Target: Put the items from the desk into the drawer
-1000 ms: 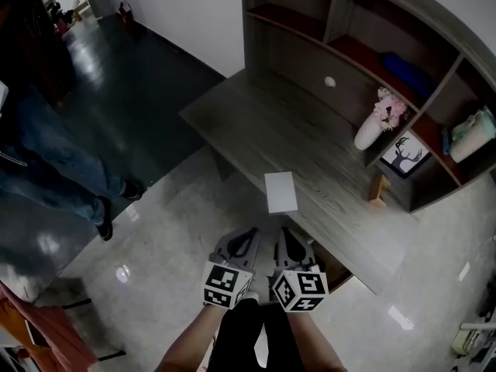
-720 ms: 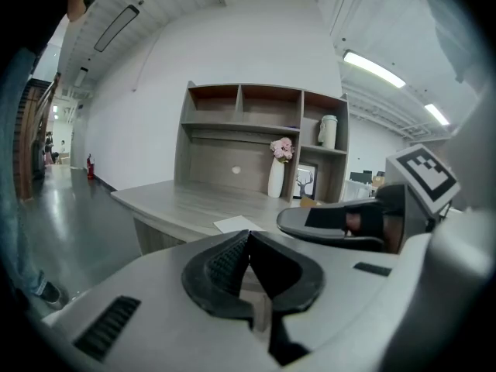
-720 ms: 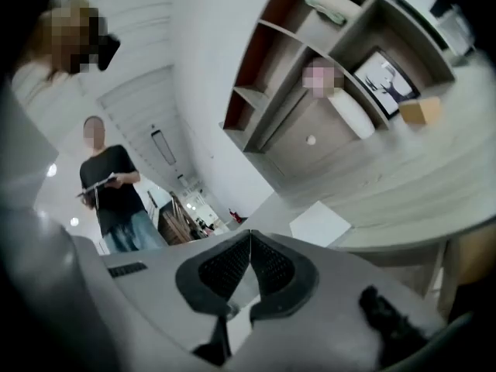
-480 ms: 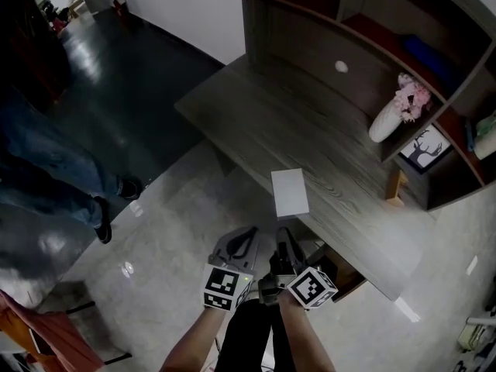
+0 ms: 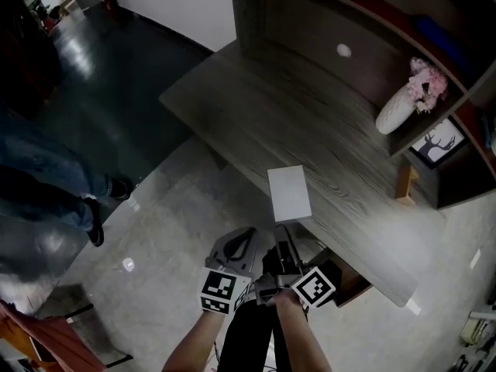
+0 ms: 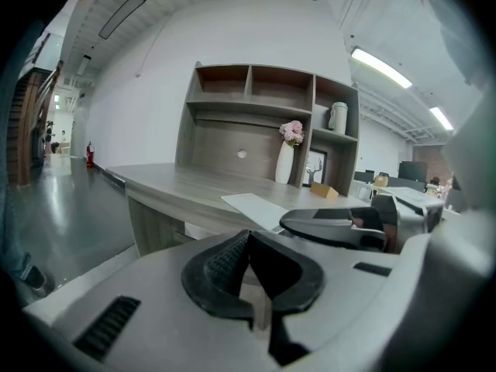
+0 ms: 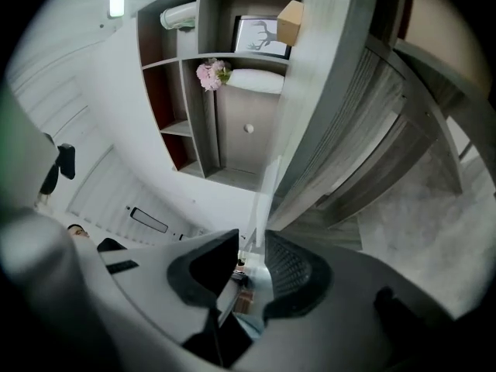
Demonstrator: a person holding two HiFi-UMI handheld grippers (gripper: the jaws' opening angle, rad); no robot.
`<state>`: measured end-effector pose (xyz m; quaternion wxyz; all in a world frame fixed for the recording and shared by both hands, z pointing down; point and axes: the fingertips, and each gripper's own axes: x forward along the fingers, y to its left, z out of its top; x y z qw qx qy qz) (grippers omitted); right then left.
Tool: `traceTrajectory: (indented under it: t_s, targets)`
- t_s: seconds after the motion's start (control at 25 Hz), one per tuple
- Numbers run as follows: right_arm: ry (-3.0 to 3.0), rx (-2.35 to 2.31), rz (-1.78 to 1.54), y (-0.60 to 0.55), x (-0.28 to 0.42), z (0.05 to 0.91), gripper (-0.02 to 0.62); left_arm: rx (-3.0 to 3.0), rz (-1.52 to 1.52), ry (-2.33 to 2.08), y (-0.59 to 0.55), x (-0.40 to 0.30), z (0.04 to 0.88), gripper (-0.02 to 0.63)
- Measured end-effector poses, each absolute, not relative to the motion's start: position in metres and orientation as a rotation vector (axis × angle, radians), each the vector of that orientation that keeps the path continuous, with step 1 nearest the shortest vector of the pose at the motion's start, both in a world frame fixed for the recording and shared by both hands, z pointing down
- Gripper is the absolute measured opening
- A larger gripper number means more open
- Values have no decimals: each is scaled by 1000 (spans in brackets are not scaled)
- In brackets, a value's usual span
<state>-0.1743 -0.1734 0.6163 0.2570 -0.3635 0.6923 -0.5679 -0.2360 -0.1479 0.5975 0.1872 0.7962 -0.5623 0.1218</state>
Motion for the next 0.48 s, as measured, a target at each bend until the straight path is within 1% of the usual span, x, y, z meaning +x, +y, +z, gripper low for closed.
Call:
traceTrajectory:
  t_s: [0.32, 0.48]
  targets:
    - [1838, -928, -1541, -188, -181, 623, 100, 2224, 344, -1596, -155, -244, 613, 11]
    - [1816, -958, -1545, -191, -176, 627, 53, 2214, 348, -1602, -154, -246, 616, 11]
